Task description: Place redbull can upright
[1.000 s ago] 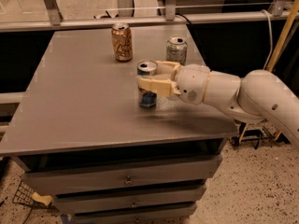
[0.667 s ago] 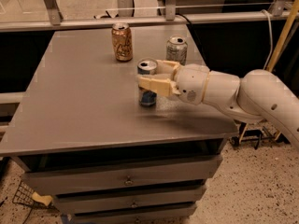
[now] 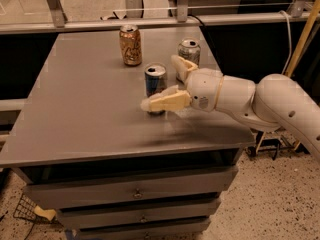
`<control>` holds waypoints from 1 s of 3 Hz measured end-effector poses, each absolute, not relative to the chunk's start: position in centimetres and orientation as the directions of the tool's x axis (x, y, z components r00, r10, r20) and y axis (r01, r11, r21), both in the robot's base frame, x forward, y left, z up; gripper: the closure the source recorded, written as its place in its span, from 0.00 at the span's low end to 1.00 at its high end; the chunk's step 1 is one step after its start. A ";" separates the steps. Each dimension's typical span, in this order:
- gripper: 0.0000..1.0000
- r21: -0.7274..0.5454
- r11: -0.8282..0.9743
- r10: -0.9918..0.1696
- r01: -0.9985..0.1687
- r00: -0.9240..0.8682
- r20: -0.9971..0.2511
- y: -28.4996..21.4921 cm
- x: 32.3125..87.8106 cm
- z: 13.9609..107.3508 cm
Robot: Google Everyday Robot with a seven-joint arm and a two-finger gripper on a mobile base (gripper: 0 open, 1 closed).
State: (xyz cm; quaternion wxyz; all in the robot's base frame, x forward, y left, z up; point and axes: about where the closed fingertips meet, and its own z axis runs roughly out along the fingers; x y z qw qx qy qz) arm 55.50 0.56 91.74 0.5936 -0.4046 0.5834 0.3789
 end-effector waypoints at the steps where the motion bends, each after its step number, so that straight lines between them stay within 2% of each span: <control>1: 0.00 -0.115 0.393 -0.138 -0.912 0.066 -0.988 -1.8 55.3 93.9; 2: 0.00 -0.171 0.420 -0.296 -0.892 0.043 -0.954 -5.8 55.2 95.9; 3: 0.00 -0.178 0.495 -0.366 -0.850 -0.019 -0.931 -11.2 55.1 97.3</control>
Offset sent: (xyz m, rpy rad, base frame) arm -0.0041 -0.1188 0.0633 -0.4569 -0.0010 -0.1396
